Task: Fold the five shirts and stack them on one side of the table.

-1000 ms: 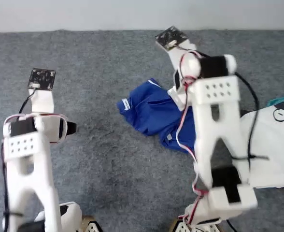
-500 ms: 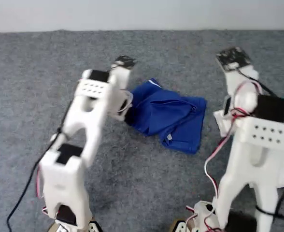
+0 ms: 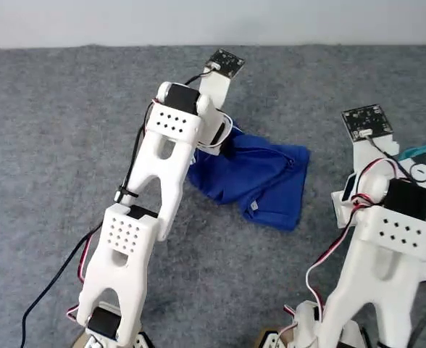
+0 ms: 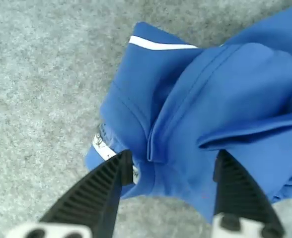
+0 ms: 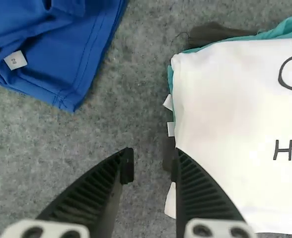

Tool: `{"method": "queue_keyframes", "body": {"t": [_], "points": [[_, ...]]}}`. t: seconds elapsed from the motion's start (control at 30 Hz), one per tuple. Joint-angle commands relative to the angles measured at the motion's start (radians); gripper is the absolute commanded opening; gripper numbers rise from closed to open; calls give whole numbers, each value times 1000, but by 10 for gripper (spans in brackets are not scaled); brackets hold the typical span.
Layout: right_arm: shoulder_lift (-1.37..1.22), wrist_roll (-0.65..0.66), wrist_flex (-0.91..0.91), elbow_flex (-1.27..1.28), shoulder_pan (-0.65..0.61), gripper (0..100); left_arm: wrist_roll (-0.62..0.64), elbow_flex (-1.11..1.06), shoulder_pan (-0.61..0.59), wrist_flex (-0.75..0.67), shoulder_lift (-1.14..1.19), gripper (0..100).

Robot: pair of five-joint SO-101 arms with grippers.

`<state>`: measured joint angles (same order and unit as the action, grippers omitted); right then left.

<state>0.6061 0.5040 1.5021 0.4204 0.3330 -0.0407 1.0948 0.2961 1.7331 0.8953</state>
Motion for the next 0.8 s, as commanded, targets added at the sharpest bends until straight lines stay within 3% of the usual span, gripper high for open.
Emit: {"method": "queue_keyframes", "body": {"t": [0.0,0.27,0.63,0.77], "points": [[31,8,-16,0,16,134,15,33,23,21,-63,268],[30,8,-47,2,65,134,12,33,115,18,-72,268],[30,8,-42,2,68,133,11,35,106,-138,44,265],[30,8,-42,2,68,133,-43,39,91,-146,95,261]]}}
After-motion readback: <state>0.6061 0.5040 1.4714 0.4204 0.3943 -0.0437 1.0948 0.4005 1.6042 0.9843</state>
